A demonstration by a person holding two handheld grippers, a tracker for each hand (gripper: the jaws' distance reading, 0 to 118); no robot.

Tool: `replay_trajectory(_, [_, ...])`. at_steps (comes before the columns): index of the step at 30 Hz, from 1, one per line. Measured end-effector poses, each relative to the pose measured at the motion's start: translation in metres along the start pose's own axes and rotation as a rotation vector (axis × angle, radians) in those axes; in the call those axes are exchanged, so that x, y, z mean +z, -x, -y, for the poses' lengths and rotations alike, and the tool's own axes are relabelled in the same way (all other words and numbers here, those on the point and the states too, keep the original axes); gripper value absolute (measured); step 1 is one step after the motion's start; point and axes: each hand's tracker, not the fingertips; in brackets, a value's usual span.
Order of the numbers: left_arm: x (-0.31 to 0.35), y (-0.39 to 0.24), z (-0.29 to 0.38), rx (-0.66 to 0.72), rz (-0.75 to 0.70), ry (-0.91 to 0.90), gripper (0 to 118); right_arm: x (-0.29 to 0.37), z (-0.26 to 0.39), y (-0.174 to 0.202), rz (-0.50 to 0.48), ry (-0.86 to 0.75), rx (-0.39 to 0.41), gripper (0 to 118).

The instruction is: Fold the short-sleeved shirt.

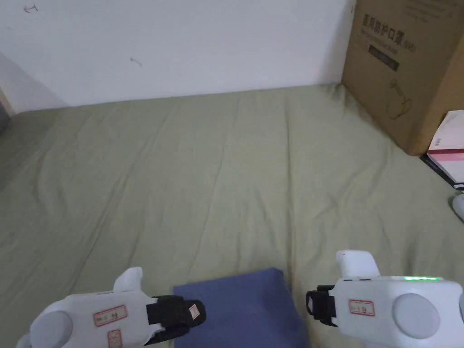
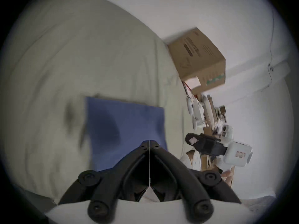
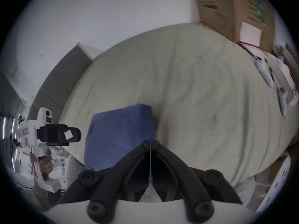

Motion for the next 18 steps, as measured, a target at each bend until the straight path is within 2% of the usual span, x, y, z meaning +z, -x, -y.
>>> replay_trajectory(5, [0.02,0.051,0.018,0.16,0.034,-0.053,0,-0.063,-0.007,0.036,-0.064,0.109,0.058,1])
replay_trajectory(9, [0.02,0.067,0.027,0.17,0.0,-0.04,0,-0.106,0.008,0.041,0.027,0.219,0.097,1])
replay_trajectory(10, [0.02,0.071,0.028,0.173,0.005,-0.044,0,-0.11,0.009,0.04,0.016,0.206,0.088,1])
replay_trajectory(12, [0.02,0.077,0.027,0.174,0.029,-0.044,1,-0.102,0.003,0.035,-0.009,0.194,-0.018,1])
replay_trajectory(13, [0.018,0.078,0.026,0.158,0.048,-0.041,7,-0.101,0.001,0.032,-0.02,0.2,-0.035,1])
replay_trajectory(14, [0.016,0.078,0.024,0.133,0.081,-0.038,18,-0.101,0.0,0.03,-0.023,0.204,-0.019,1])
replay_trajectory(17, [0.009,0.083,0.016,0.132,0.126,-0.036,83,-0.101,0.002,0.03,-0.027,0.205,-0.009,1])
replay_trajectory(18, [0.003,0.086,0.012,0.218,0.139,-0.026,108,-0.102,0.002,0.031,-0.024,0.205,-0.006,1])
